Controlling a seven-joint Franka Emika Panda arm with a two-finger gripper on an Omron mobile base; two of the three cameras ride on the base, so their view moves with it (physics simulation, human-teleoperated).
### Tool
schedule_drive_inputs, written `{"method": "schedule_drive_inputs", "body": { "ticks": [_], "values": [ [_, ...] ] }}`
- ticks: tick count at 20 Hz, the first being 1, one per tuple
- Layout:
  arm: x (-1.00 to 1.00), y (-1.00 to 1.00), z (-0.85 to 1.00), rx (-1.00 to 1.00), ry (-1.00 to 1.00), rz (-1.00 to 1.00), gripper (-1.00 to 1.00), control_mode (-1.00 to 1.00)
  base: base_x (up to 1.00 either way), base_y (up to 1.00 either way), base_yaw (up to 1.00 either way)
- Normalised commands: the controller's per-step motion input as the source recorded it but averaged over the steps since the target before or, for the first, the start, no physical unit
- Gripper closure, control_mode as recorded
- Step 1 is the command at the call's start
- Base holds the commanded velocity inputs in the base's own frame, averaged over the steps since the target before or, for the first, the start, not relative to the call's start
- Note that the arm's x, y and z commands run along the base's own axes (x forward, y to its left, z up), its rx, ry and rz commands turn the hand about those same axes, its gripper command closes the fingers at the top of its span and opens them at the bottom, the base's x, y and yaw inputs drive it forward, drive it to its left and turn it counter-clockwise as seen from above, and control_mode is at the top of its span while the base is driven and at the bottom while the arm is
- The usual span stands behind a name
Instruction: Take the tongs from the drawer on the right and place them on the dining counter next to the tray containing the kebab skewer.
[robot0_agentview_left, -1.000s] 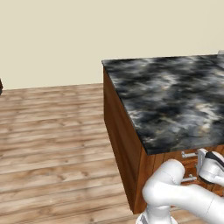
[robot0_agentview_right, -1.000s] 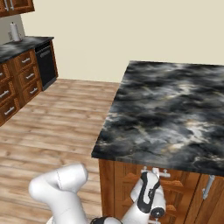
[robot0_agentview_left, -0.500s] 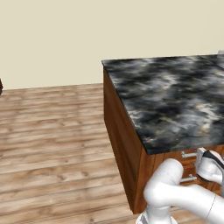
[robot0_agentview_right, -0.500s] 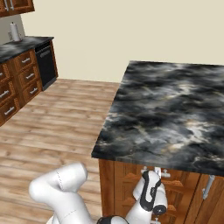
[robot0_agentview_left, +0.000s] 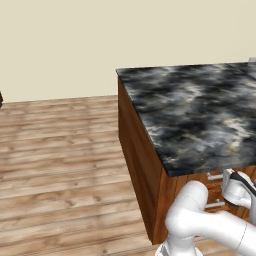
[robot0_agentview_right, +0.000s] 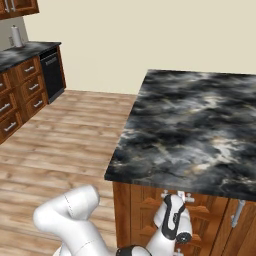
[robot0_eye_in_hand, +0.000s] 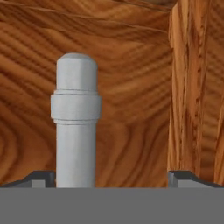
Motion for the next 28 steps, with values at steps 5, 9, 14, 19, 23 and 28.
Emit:
{"method": "schedule_drive_inputs", "body": {
  "ticks": [5,9,14,19,23,28],
  "values": [
    [0.23,-0.09,-0.20,0.00,-0.04,0.00,-1.00,-1.00,0.00,0.00,0.00],
    [0.17,-0.02,-0.13,0.01,-0.06,0.00,-1.00,-1.00,0.00,0.00,0.00],
    [0.14,0.00,-0.10,0.01,-0.02,0.00,1.00,-1.00,0.00,0.00,0.00],
    [0.00,0.00,0.00,0.00,0.00,0.00,1.00,-1.00,0.00,0.00,0.00],
    [0.00,0.00,0.00,0.00,0.00,0.00,1.00,-1.00,0.00,0.00,0.00],
    [0.00,0.00,0.00,0.00,0.00,0.00,1.00,-1.00,0.00,0.00,0.00]
  ]
}}
